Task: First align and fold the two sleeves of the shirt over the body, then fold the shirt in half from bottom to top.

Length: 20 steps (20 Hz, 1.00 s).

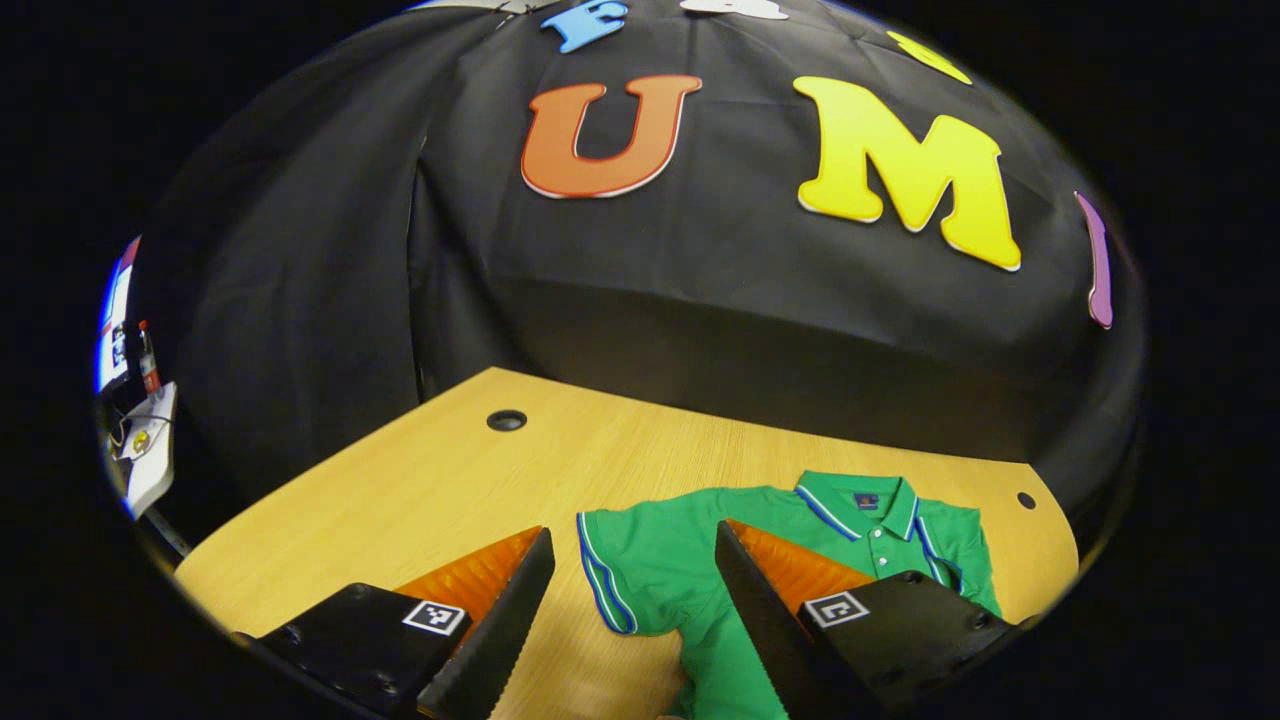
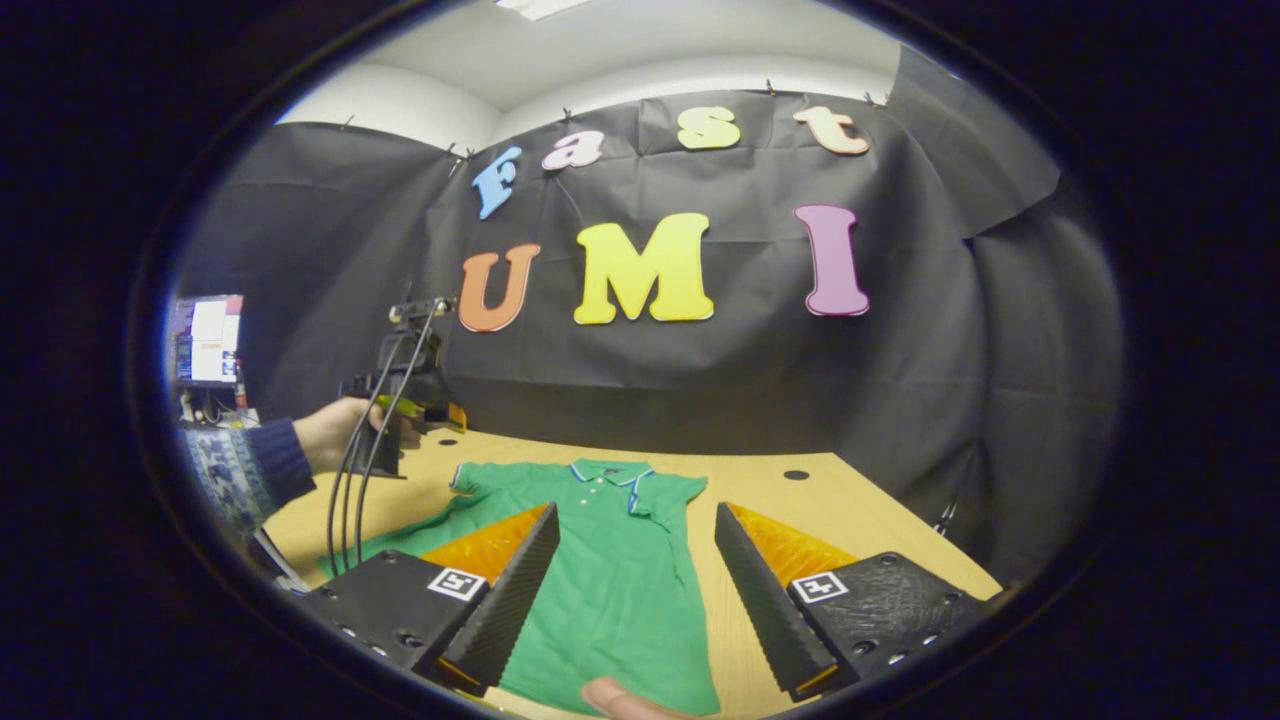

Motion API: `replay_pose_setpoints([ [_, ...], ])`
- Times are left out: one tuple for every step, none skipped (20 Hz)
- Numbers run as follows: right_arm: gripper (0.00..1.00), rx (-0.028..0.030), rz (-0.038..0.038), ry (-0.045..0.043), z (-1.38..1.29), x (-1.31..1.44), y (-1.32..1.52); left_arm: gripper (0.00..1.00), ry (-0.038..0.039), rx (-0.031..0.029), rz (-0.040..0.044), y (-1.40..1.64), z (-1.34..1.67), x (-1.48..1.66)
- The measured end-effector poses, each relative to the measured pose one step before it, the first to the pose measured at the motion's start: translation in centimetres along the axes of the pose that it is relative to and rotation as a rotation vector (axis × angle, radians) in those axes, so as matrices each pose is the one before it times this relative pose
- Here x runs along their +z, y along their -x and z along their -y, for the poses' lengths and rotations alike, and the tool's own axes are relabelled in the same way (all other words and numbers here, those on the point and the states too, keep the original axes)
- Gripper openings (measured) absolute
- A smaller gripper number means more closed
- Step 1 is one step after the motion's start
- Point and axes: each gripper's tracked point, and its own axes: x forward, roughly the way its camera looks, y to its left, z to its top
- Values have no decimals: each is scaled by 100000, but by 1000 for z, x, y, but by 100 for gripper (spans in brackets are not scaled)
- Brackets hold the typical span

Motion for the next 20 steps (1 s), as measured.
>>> replay_pose_setpoints([
  [97, 37, -340, 260, 134, -289, -285, 100, 2642, -1308, -3134, -1132, 99, -1181],
  [95, -381, -710, 66, 88, -499, -236, 100, 2422, -462, -2656, -1006, -81, -1171],
  [95, 9, -888, -294, 13, -392, -293, 100, 1544, 37, -2474, -986, -163, -1076],
  [95, 609, -1200, -127, -181, -523, -345, 100, 308, -316, -2594, -739, -221, -946],
  [95, 272, -1293, 31, -72, -503, -235, 100, -429, 810, -2210, -672, -329, -797],
  [95, -125, -921, 81, 124, -356, -309, 100, -523, 1965, -1280, -877, -340, -590],
  [94, -43, -734, 284, 31, -274, -239, 100, -459, 398, -324, -646, -7, -230],
  [95, -48, -641, 127, 59, -330, -241, 100, -395, 395, -136, -478, -56, -180],
  [95, 31, -636, 57, 19, -259, -139, 100, -101, 283, -658, -515, 7, -202],
  [95, 186, -405, -119, -40, -188, -125, 100, -577, 845, -172, -166, -164, -7],
  [95, 73, -681, -135, 51, -213, -298, 100, -884, -331, 1548, -524, -31, 288],
  [95, -360, -150, -622, 61, -244, -286, 96, -167, -1318, 877, -424, 402, 297],
  [95, -274, -545, -1001, 182, -111, -184, 90, -1910, 760, -14, -447, -271, 155],
  [95, 452, -956, -668, -76, -342, -188, 74, -3714, 1466, -68, -572, -271, -108],
  [95, 327, -1220, -343, -14, -264, -145, 65, -4673, 1048, -336, -263, -236, 261],
  [95, -137, -810, -138, 100, -243, -124, 41, -4055, 43, -828, -558, 25, -90],
  [95, -470, -345, 1, 207, -21, 3, 32, -3138, -1330, -751, 92, 162, 245],
  [95, -325, -158, 295, 116, -40, -19, 21, -1557, -1281, -503, 178, 275, 103],
  [95, -128, 408, 292, 74, 143, 76, 13, -239, -75, -518, 214, 152, 86],
  [95, -199, 528, 137, 65, 66, 47, 9, -150, 763, 563, 322, -161, 272],
])
